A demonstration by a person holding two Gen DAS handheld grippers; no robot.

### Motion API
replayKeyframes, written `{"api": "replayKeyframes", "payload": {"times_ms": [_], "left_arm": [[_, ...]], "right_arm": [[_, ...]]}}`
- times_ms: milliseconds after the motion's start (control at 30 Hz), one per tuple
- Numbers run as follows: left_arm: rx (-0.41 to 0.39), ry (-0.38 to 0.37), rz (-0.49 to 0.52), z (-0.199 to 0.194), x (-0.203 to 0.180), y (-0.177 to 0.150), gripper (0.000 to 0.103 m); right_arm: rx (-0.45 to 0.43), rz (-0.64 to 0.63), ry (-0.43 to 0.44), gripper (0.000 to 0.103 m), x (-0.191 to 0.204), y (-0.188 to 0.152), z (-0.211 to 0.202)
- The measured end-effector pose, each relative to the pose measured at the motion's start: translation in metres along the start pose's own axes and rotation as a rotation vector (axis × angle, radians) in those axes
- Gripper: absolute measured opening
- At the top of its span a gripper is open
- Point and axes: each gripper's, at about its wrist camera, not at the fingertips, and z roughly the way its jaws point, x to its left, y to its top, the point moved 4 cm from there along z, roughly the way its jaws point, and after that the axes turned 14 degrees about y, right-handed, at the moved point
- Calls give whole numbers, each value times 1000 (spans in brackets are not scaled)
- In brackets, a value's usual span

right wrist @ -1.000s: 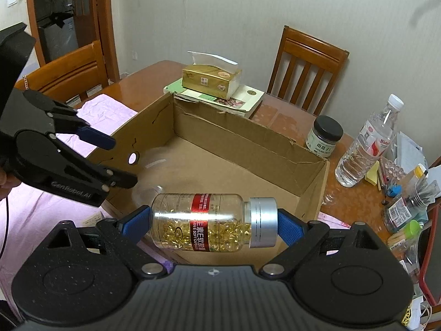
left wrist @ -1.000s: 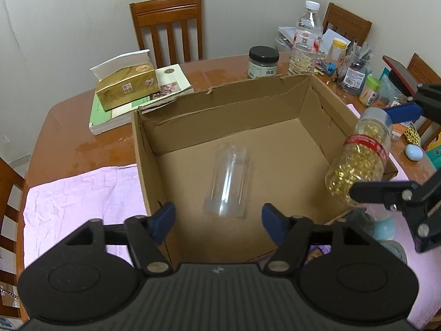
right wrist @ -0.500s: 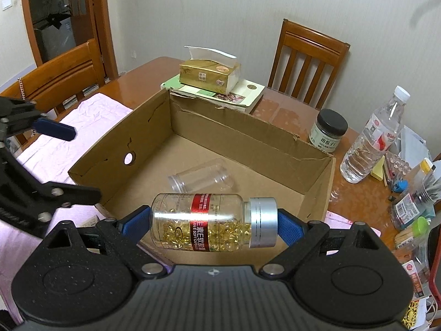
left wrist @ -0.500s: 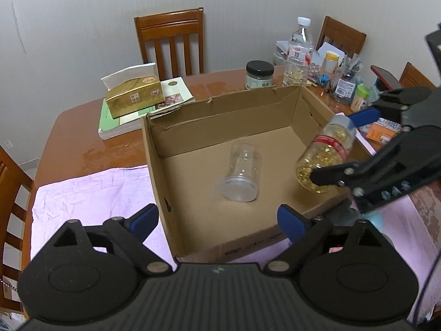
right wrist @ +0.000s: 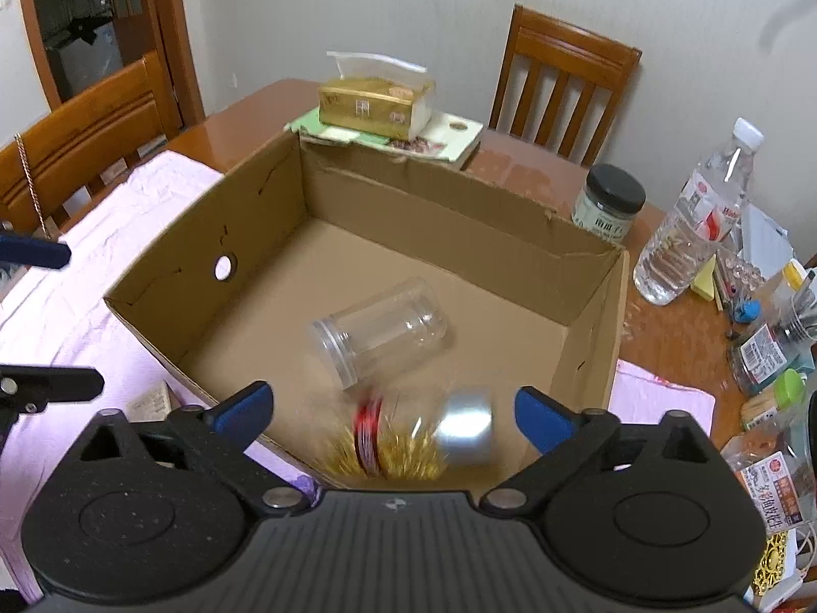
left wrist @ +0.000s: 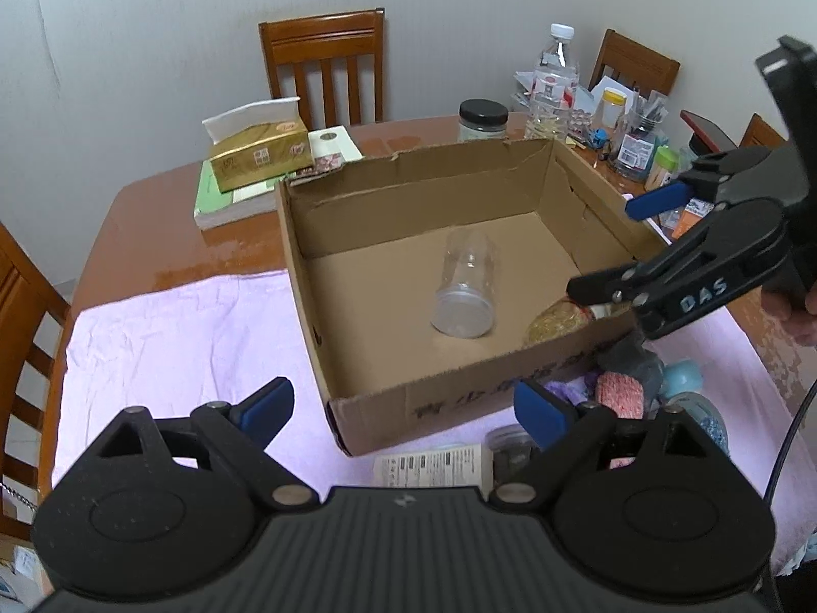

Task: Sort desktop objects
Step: 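Open the left tool to drop the jar while the right tool releases the bottle into the box, then move both tools back toward the remaining objects on the cloth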

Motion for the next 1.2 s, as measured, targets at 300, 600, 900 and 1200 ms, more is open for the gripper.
{"api": "replayKeyframes", "payload": {"times_ms": [300,600,900,1200], "left_arm": [[6,-9,20,-4,-6,-24,93],[76,-43,28,-2,-17,-58,93],[111,-72,42,-8,-34,-84,93],[113,-94,99,-17,-57,-101,94]], "right_arm": [[-50,-46,1,103,15,-16,-28],[-32,-57,3,103,38,-54,-43],[-14,-6,-27,103,51,-87,-53],[16,64,-60,103,64,-119,-60]]}}
